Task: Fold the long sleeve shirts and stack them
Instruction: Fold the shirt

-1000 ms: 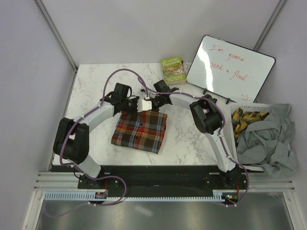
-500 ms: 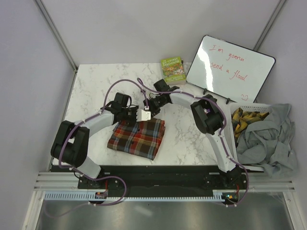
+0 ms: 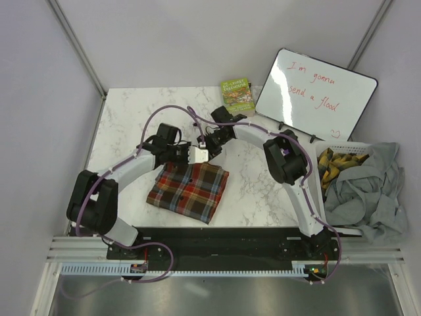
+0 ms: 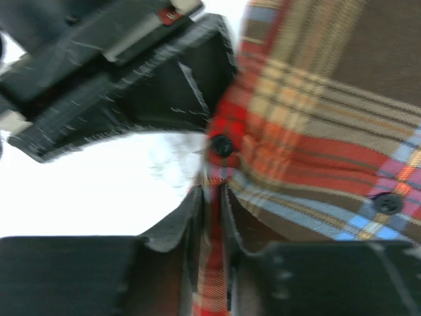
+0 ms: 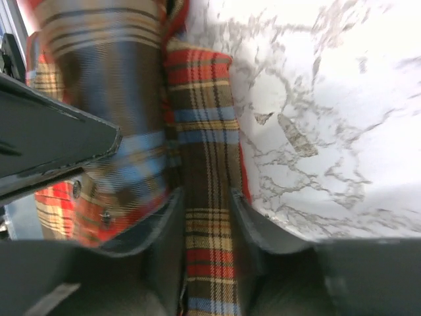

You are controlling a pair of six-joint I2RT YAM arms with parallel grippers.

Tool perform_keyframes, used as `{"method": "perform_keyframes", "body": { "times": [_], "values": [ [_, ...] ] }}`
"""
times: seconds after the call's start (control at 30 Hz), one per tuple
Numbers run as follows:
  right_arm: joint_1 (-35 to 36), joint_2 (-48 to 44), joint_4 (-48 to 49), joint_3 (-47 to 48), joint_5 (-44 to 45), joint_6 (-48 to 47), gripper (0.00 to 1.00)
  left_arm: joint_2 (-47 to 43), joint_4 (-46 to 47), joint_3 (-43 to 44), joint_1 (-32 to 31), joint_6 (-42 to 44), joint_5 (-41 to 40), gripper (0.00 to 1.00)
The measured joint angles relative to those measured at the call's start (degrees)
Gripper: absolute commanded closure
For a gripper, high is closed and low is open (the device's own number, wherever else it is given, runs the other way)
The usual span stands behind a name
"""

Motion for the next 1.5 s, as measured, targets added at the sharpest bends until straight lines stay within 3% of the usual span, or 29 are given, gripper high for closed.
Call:
{"method": "perform_keyframes", "body": {
  "times": [0.17,0.33,0.47,0.5,0.53,0.73,0.87,0.9,0.93,1.2,1.3,1.33,1.47,1.5],
  "values": [
    [-2.47,0.0,-2.43,6.67,1.6,0.07,0.31,2.05,-1.11,6.34,1.11,-2.84,-1.07,0.49],
    [-10.49,-3.34,-4.0,8.41,2.56,-0.24,0.26,2.16,-5.49,9.84,6.05,-7.19,0.37,0.41],
    [-14.88,-11.47,-5.29,-0.79,1.79,-0.17,0.2,2.36,-12.2,15.02,10.97,-9.81,5.62,0.39],
    [-14.86,-13.73,-5.62,-3.58,1.4,-0.07,0.2,2.45,-13.46,16.26,11.98,-10.54,6.91,0.38],
    [-14.34,-15.58,-6.14,-5.99,0.81,-0.04,0.2,2.56,-14.53,17.27,12.66,-11.32,8.09,0.3],
    [-8.26,-20.26,-7.45,-16.94,-0.33,-1.55,0.2,7.41,-21.22,21.51,14.36,-15.3,13.73,0.28],
    [-6.34,-20.26,-8.48,-19.8,-0.46,-2.12,0.3,14.14,-24.63,25.33,16.92,-18.62,16.68,0.27],
    [-6.19,-20.26,-8.46,-19.98,-0.5,-2.27,0.35,15.34,-25.05,25.77,17.66,-19.34,17.11,0.28],
    [-6.1,-20.26,-8.46,-20.09,-0.5,-2.6,0.48,16.04,-25.53,25.97,18.16,-19.91,17.25,0.29],
    [-5.42,-16.74,-9.09,-16.17,1.44,-5.4,0.8,20.55,-28.79,27.76,20.81,-23.56,19.17,0.49],
    [-5.38,-14.21,-9.16,-12.41,2.78,-5.99,0.87,23.52,-30.71,29.75,21.64,-24.26,20.59,0.76],
    [-5.38,-13.44,-9.18,-11.19,3.52,-6.21,0.93,24.55,-31.3,30.4,22.14,-24.37,21.07,0.9],
    [-5.38,-10.21,-9.55,-5.86,7.82,-7.76,0.99,27.61,-33.55,32.06,24.28,-25.51,23.06,0.96],
    [-5.38,-9.35,-9.6,-4.55,9.03,-8.2,0.9,28.06,-33.79,32.26,24.7,-25.97,23.3,0.96]
  ]
}}
